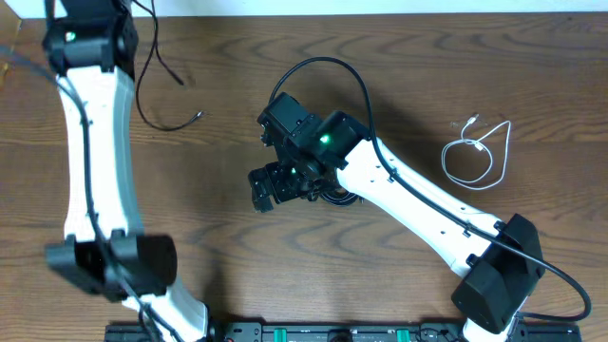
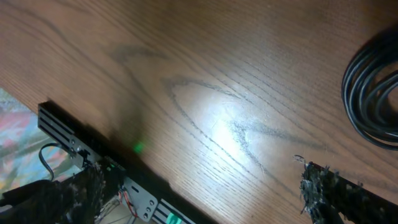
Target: Untangle cables
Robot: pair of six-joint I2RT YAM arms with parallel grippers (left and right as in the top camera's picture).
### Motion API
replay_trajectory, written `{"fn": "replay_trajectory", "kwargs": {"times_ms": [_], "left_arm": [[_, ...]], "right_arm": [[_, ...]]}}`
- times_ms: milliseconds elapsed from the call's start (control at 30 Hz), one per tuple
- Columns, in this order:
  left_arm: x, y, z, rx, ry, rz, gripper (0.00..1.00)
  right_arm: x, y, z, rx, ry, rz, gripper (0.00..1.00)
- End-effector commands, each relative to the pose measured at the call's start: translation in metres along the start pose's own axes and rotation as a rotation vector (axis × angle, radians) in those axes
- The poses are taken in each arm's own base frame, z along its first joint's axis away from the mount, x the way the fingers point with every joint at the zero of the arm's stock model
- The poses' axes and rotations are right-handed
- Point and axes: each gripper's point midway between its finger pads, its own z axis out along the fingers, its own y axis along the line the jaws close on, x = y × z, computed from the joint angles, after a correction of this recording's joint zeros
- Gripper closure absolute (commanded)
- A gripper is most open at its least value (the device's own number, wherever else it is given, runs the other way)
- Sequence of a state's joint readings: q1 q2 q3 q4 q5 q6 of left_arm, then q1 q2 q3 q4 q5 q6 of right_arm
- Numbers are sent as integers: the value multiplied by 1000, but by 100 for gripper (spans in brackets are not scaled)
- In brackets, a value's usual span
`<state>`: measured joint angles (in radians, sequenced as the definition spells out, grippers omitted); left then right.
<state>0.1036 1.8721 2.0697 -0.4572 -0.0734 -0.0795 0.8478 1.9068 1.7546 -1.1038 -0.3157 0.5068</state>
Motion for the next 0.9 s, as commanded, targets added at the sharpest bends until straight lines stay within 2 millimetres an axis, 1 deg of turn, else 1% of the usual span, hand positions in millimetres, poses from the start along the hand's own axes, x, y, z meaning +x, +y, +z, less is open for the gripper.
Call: {"fn": "replay_trajectory", "kwargs": {"times_ms": [0,33,67,133,233,300,333,400,467,500,533,567,633,667,700,733,767,800,833,867], "left_arm": [[7,-63,2,370,29,-7,93],[8,-85,-1,486,27,-1,92],[7,-97,-5,548,20,5,92],[5,-115,-11,617,5,16,93],[-1,-129,-16,648,-30,29,92],[-6,-129,-15,642,-56,32,92],[-7,-125,-12,626,-64,30,92],[-8,-111,-2,576,-69,23,93],[-2,-94,13,527,-57,12,92],[8,-73,34,483,-34,-3,92],[14,-61,44,455,-22,-10,93],[22,-41,58,399,-6,-23,93],[38,4,84,263,23,-46,92],[47,31,95,180,40,-58,92],[58,58,105,94,61,-69,87],[73,90,113,-3,96,-80,67],[101,136,120,-134,170,-83,22],[115,157,121,-185,211,-79,9],[131,177,120,-226,259,-94,5],[142,189,119,-242,291,-106,5]], "right_arm": [[0,1,-1,10,-9,-23,1],[0,1,-1,9,-10,-23,1],[0,1,-1,9,-10,-23,1],[0,1,-1,9,-10,-23,1],[0,1,-1,9,-11,-23,1],[0,1,-1,9,-11,-23,1],[0,1,-1,9,-11,-23,1],[1,1,-1,10,-9,-23,1],[2,0,-1,12,-4,-21,1],[4,1,-1,14,1,-23,1],[4,1,-1,15,4,-23,1],[5,1,-1,16,8,-22,1],[8,0,0,21,17,-21,1],[10,-1,0,25,25,-18,1],[13,-1,0,29,34,-18,1],[15,-1,0,33,42,-17,1],[20,0,1,39,58,-21,1],[22,1,1,40,62,-23,1],[24,2,2,41,66,-28,1],[25,3,2,40,68,-31,1]]}}
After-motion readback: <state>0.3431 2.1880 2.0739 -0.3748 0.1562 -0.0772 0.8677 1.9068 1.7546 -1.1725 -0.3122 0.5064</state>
